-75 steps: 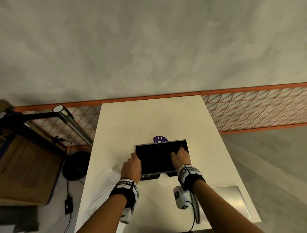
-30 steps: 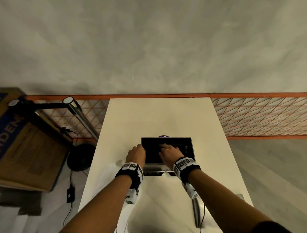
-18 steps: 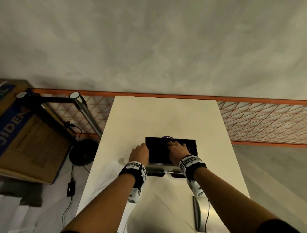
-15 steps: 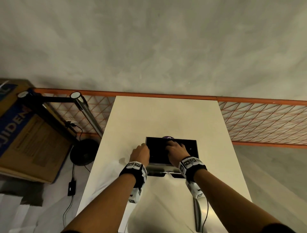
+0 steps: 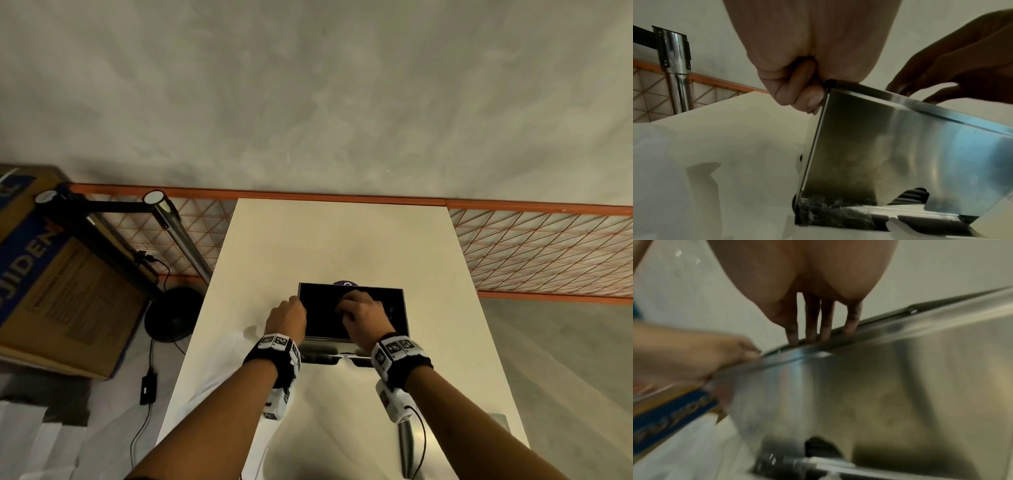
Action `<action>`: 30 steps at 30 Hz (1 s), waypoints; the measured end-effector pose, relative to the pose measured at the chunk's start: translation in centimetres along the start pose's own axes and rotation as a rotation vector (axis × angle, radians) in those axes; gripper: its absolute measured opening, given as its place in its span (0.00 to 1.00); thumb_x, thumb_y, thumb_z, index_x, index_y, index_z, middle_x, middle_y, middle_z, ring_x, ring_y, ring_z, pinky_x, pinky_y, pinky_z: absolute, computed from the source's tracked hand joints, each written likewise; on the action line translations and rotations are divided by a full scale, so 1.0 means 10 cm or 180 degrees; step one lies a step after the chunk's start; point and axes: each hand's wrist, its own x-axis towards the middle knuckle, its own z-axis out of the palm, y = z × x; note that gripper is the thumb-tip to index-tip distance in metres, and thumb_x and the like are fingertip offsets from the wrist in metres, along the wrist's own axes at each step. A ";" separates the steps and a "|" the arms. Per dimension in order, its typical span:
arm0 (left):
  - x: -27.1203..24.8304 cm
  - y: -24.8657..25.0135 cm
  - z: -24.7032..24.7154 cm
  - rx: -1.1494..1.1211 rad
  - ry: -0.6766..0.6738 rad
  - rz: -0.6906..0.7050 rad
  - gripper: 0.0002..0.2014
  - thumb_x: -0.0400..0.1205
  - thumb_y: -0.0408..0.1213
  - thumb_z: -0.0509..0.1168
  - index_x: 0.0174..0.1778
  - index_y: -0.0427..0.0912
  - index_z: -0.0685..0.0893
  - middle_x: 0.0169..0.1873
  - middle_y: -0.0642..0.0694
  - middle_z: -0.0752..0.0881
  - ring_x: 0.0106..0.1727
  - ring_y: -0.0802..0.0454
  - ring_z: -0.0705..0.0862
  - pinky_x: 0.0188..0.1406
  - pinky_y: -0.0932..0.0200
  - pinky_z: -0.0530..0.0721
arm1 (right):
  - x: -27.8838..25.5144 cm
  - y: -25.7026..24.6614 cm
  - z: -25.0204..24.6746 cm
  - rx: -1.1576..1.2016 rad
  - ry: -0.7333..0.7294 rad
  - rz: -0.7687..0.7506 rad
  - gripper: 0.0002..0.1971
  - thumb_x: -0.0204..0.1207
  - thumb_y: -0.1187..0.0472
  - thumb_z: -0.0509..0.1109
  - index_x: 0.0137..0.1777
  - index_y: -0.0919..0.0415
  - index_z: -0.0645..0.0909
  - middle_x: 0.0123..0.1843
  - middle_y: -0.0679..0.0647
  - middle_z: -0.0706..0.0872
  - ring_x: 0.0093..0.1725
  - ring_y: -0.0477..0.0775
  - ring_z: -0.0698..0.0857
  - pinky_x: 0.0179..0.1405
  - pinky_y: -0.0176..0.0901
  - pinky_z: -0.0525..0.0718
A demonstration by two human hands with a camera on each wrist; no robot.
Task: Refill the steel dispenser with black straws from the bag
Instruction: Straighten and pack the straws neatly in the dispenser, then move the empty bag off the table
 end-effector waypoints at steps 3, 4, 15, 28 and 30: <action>0.01 0.00 0.00 -0.0063 0.0008 -0.0044 0.12 0.90 0.32 0.53 0.66 0.34 0.76 0.62 0.33 0.84 0.63 0.30 0.84 0.56 0.43 0.80 | -0.07 0.24 -0.20 0.0032 0.0928 0.0766 0.14 0.70 0.65 0.67 0.55 0.59 0.86 0.57 0.59 0.82 0.55 0.67 0.81 0.50 0.60 0.82; 0.01 0.00 0.01 -0.0063 0.0018 -0.0051 0.12 0.91 0.33 0.53 0.66 0.34 0.76 0.62 0.33 0.84 0.63 0.30 0.84 0.56 0.43 0.80 | -0.11 0.31 -0.27 -0.0020 0.0947 0.1168 0.17 0.72 0.65 0.67 0.61 0.60 0.83 0.61 0.61 0.79 0.59 0.67 0.79 0.53 0.61 0.81; 0.00 0.03 -0.02 0.0057 -0.0039 -0.0098 0.12 0.90 0.31 0.53 0.64 0.34 0.77 0.62 0.34 0.84 0.63 0.32 0.84 0.54 0.45 0.80 | -0.23 0.55 -0.28 0.0234 -0.0318 0.2399 0.11 0.84 0.64 0.52 0.62 0.68 0.68 0.59 0.72 0.83 0.57 0.74 0.84 0.45 0.55 0.75; -0.89 -0.50 -0.46 -0.1053 -0.0320 0.0063 0.13 0.88 0.48 0.60 0.56 0.46 0.86 0.48 0.42 0.91 0.48 0.44 0.88 0.48 0.51 0.85 | -0.23 -0.02 -0.24 -0.0237 0.0540 0.1283 0.20 0.72 0.64 0.62 0.65 0.66 0.76 0.62 0.68 0.75 0.59 0.73 0.75 0.55 0.66 0.79; -1.28 -0.75 -0.39 -0.1872 -0.1039 0.0063 0.10 0.87 0.45 0.63 0.51 0.45 0.87 0.38 0.47 0.92 0.30 0.57 0.84 0.34 0.56 0.84 | -0.25 -0.34 -0.12 -0.0250 0.0659 0.0482 0.19 0.70 0.64 0.62 0.60 0.66 0.80 0.58 0.66 0.78 0.54 0.71 0.78 0.52 0.63 0.82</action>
